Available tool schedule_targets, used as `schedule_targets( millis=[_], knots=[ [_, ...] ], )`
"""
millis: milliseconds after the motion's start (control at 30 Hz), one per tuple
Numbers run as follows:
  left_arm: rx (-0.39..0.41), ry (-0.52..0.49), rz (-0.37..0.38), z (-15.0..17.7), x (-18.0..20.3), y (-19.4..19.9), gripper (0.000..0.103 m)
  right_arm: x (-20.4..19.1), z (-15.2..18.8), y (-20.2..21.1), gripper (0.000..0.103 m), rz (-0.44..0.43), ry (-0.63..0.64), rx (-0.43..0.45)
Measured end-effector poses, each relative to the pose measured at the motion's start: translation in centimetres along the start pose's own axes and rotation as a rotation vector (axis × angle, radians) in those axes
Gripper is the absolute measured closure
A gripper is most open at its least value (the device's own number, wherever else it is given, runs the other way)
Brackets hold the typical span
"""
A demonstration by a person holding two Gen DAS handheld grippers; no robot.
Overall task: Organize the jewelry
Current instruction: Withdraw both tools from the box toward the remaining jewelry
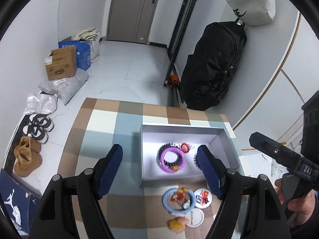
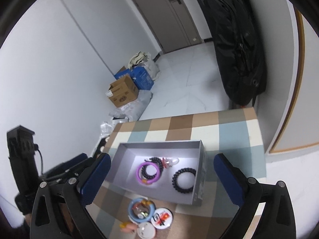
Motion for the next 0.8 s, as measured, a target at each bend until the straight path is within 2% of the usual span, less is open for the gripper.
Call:
schedule_targets(
  millis=[133, 233, 567, 800],
  knots=[
    [0.018, 0.006, -0.004, 0.8, 0.1, 0.9, 0.020, -0.8, 0.8, 1.2, 0.000, 0.021, 0.057, 0.015],
    [0.028, -0.004, 0.005, 1.2, 0.3, 1.6, 0.013, -1.6, 1.5, 2.4, 0.000, 0.010, 0.097, 0.061],
    [0.022, 0.004, -0.012, 4.2, -0.7, 1.7, 0.013, -3.9, 5.0, 4.0, 0.000, 0.023, 0.179, 0.061],
    [-0.039, 0.010, 0.000, 6.7, -1.8, 0.6, 0.013, -4.0, 6.8, 4.1, 0.000, 0.021, 0.176, 0.048]
  ],
)
Point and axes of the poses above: each gripper's, at about its wrist camera, not at the fingertips, and y roughly against the way its jaws point, x to its right, z to its underside, the point moved 9 cm from there along -y, roughly the way its jaws point, and after that the axes turned 10 degrees about y, right-handed, at the moved point
